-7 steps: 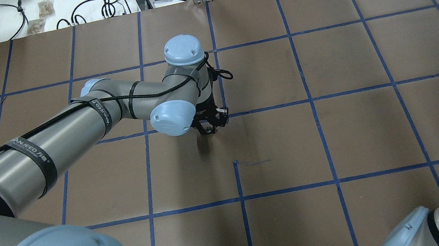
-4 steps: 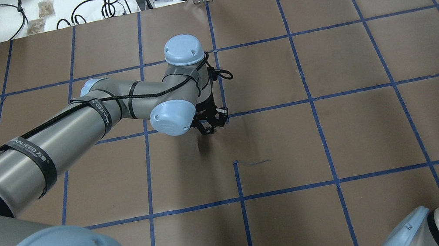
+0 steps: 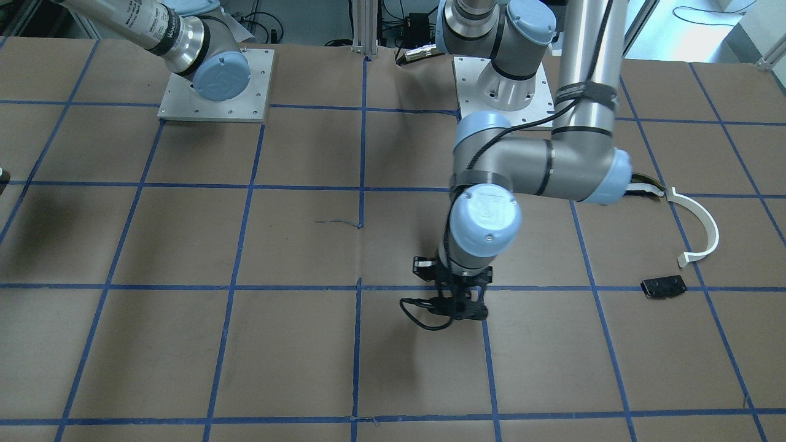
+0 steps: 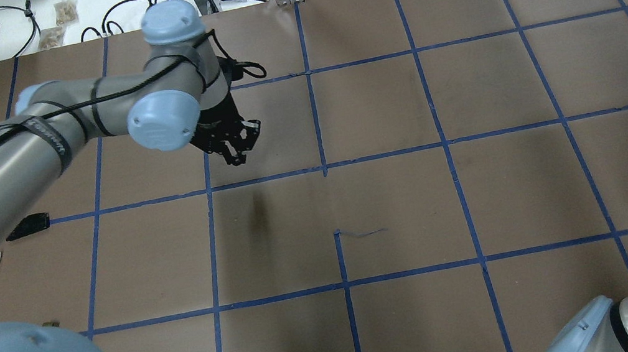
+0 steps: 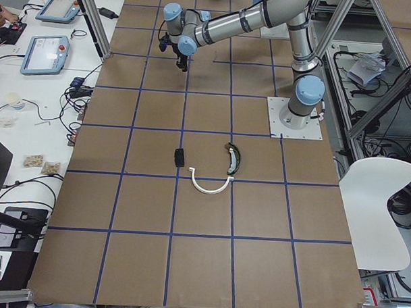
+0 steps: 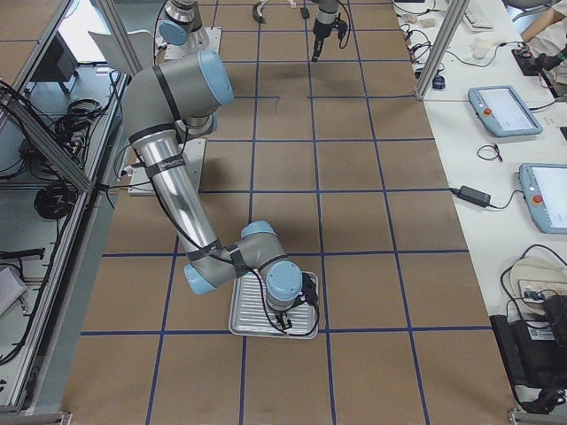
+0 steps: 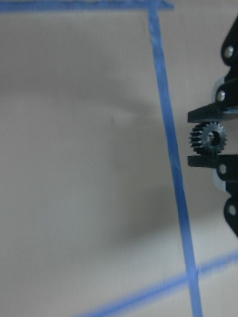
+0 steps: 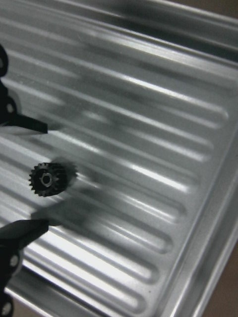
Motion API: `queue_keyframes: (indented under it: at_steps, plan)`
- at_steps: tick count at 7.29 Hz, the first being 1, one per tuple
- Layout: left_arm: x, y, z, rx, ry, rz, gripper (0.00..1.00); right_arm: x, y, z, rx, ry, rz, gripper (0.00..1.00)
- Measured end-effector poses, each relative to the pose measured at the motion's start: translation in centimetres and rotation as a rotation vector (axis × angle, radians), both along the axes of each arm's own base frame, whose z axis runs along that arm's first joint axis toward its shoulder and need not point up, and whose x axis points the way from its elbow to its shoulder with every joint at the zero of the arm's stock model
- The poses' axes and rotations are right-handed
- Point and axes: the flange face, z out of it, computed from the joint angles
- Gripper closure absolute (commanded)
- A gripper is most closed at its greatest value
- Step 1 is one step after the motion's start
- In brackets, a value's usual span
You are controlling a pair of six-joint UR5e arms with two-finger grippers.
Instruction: Place bearing gear from tray to pile
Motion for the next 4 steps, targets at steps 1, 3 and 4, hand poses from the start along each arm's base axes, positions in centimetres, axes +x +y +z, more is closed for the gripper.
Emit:
queue_keyframes:
  at_steps: [1, 3, 4]
  plan:
    - [6.4, -0.9, 1.9, 0.009, -0.012, -0.012, 1.00, 0.0, 0.0, 0.0, 0.001, 0.000, 0.002, 0.61]
    - [19.3, -0.6, 3.4, 0.050, -0.041, -0.098, 1.00, 0.0, 0.0, 0.0, 0.000, 0.002, 0.007, 0.88]
    - [25.6, 0.5, 3.6, 0.066, -0.026, -0.129, 1.00, 0.0, 0.0, 0.0, 0.000, 0.003, 0.011, 0.94]
